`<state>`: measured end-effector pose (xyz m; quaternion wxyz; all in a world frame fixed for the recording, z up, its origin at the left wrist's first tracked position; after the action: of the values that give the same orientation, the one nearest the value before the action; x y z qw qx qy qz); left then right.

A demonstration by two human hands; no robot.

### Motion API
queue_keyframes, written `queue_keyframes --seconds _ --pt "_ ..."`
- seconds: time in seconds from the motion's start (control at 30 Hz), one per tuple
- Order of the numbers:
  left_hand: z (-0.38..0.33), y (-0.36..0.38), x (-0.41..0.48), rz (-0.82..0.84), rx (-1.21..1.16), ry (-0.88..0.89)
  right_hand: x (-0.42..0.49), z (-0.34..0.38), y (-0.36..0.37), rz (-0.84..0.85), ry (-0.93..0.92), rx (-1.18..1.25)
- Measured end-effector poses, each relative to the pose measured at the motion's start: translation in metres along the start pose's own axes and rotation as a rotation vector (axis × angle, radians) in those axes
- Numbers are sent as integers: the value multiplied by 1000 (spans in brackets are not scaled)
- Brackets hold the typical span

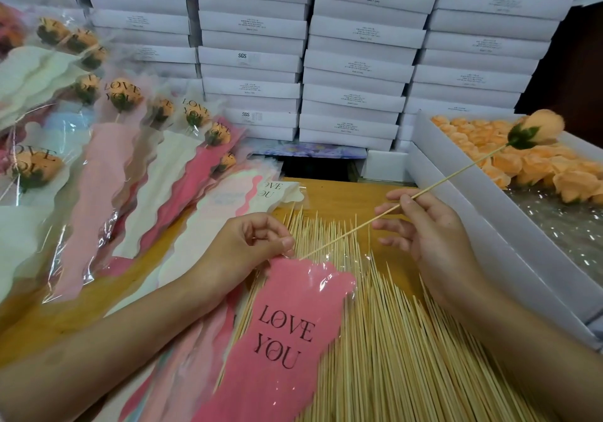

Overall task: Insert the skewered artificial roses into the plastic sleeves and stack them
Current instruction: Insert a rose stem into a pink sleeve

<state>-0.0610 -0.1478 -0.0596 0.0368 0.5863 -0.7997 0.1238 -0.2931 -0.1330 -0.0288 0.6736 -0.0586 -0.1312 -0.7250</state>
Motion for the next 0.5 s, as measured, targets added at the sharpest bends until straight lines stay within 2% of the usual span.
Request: queue_keyframes --seconds 0.23,0.5 --pt "-7 3 -3 10 -16 24 -3 -14 17 135 99 -11" --pt "-11 6 -5 31 -36 33 -13 -25 33 296 169 -168"
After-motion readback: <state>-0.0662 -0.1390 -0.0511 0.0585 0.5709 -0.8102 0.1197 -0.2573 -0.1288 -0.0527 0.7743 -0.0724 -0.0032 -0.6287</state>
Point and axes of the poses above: each hand's wrist, its own x-axis towards the middle knuckle, its own y-axis out of the palm, z = x × y, the point moved 9 cm from there along x, towards the middle knuckle, and after that the axes turned 3 degrees about z, right-handed, at the moved point
